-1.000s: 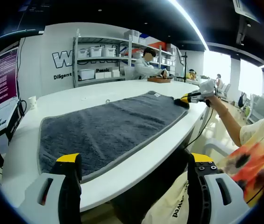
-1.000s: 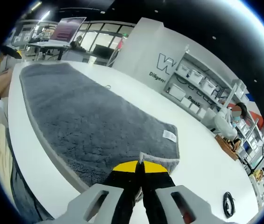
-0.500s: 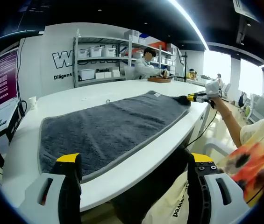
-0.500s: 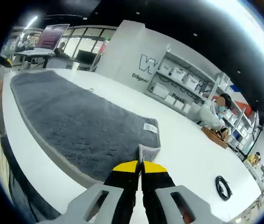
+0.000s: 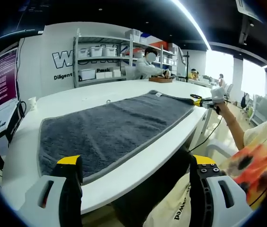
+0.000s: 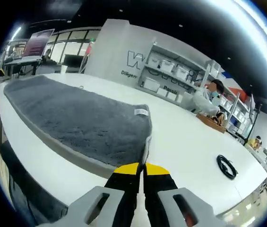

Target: Open the folded towel by lifting each exposed corner and separating the folded layers until the towel lies flat within the target outline without major curled edges

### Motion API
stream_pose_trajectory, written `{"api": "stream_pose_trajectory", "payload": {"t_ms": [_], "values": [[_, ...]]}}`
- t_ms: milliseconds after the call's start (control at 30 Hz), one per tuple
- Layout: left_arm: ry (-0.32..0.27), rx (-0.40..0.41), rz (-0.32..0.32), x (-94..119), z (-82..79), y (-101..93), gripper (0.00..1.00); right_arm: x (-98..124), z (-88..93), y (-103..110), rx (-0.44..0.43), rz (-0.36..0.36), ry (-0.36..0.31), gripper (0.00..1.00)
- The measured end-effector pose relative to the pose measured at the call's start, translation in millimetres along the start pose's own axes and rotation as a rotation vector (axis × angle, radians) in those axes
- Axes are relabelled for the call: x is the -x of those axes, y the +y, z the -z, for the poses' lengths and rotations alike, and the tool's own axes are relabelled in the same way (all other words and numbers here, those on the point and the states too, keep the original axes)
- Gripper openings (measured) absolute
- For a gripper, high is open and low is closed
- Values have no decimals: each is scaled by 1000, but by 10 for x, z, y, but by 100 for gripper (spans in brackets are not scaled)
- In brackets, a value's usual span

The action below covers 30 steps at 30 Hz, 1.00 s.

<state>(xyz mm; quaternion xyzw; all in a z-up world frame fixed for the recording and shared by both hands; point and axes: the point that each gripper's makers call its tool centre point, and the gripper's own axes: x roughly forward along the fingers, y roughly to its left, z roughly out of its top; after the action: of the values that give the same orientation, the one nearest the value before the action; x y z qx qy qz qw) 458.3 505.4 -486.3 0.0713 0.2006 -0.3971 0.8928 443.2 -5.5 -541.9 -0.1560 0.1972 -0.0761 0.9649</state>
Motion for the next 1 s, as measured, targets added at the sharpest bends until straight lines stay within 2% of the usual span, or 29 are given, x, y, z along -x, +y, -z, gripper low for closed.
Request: {"api": "stream_pose_trajectory", "payload": {"t_ms": [133, 333, 433, 500, 533, 600, 767, 900, 1000], "values": [[0, 2, 1, -2, 1, 11, 92, -14, 17, -11, 6, 1, 17, 0], [2, 4, 4, -8, 2, 12, 92, -11, 9, -139, 27, 51, 41, 10], [1, 5, 1, -2, -3, 22, 92, 36, -41, -227, 14, 73, 23, 13], [0, 6, 0, 1, -4, 30, 92, 72, -122, -268, 1, 82, -15, 13], [0, 7, -2, 1, -4, 34, 92, 92, -239, -248, -17, 55, -70, 13], [2, 8, -2, -4, 0, 34, 92, 93, -298, -202, -43, 11, -95, 16], [8, 6, 8, -36, 15, 4, 92, -30, -310, 10, 21, -104, -68, 38], [8, 4, 8, -35, 7, 3, 92, -109, -323, 118, 14, -159, -80, 38], [7, 5, 4, -26, 3, 15, 92, -134, -376, 160, -12, -181, -113, 38]]}}
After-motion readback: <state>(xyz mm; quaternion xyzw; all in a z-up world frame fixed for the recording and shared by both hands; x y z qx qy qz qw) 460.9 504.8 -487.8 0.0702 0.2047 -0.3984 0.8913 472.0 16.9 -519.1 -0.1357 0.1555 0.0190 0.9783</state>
